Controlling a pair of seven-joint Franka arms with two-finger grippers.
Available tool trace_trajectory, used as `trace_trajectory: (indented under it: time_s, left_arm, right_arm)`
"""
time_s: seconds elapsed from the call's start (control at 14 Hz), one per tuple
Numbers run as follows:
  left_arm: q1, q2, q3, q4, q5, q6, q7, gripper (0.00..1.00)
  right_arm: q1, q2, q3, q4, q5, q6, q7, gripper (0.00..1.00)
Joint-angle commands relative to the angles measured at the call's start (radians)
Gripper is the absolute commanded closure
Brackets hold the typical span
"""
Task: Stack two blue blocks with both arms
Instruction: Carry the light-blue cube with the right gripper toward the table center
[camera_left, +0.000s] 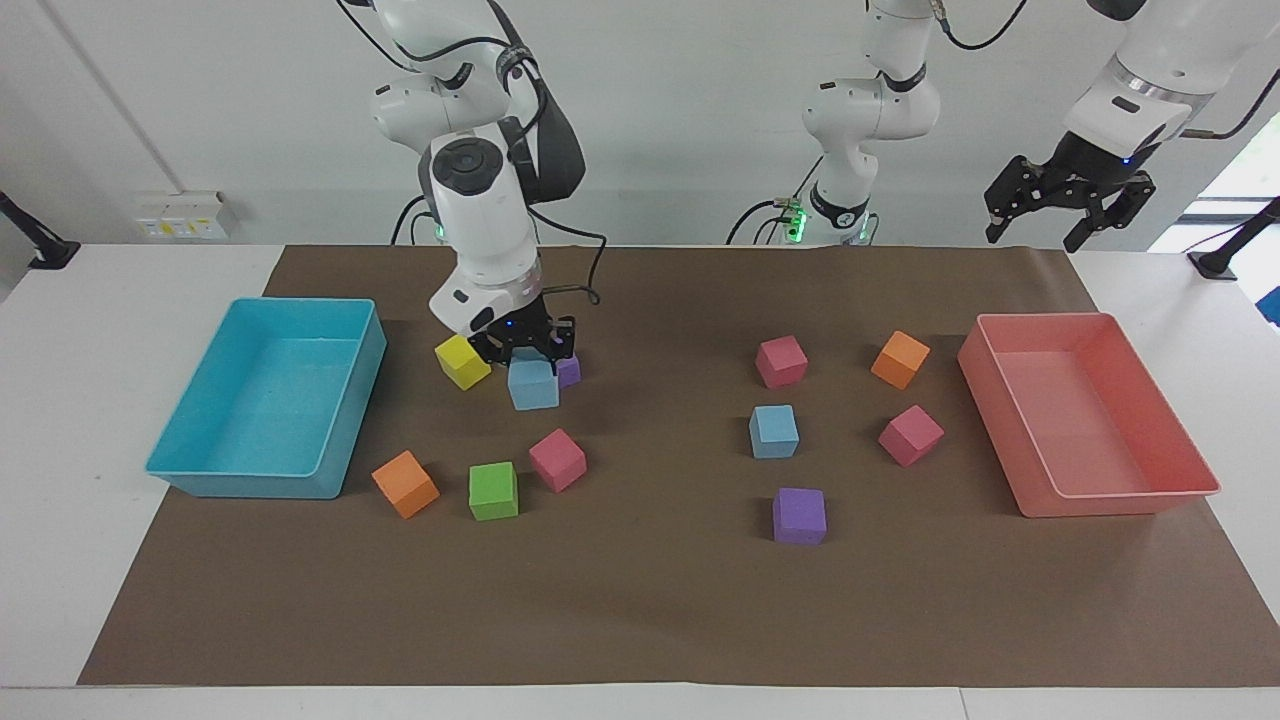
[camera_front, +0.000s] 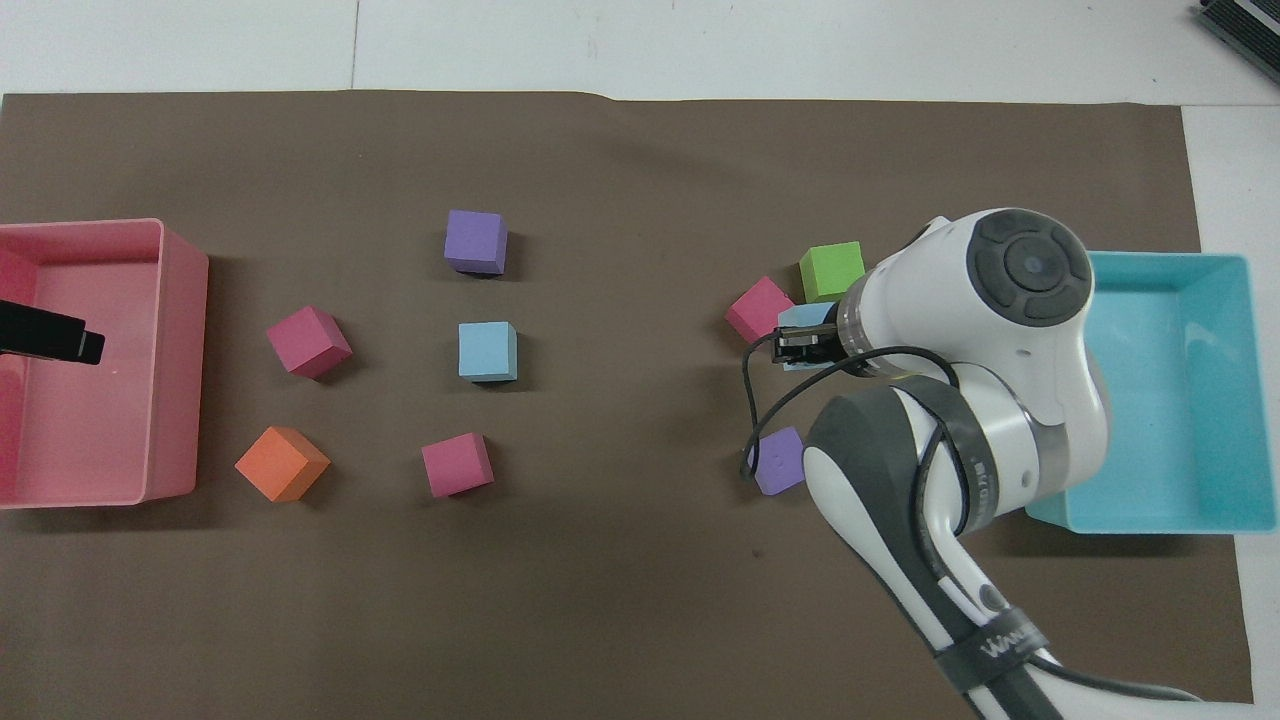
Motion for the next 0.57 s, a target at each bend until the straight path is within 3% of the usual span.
trace_trajectory:
  time_s: [0.0, 0.5]
  left_arm:
    - [-0.011, 0.0, 0.011, 0.013, -0.006, -0.011, -0.007, 0.0]
    - [-0.011, -0.001, 0.011, 0.011, -0.006, -0.015, -0.009, 0.0]
  right_arm:
    - [0.062, 0.09, -0.003, 0.1, -0.018, -0.032, 0.097, 1.0]
    - [0.171, 0.169, -0.003, 0.1, -0.018, -0.015, 0.231, 1.0]
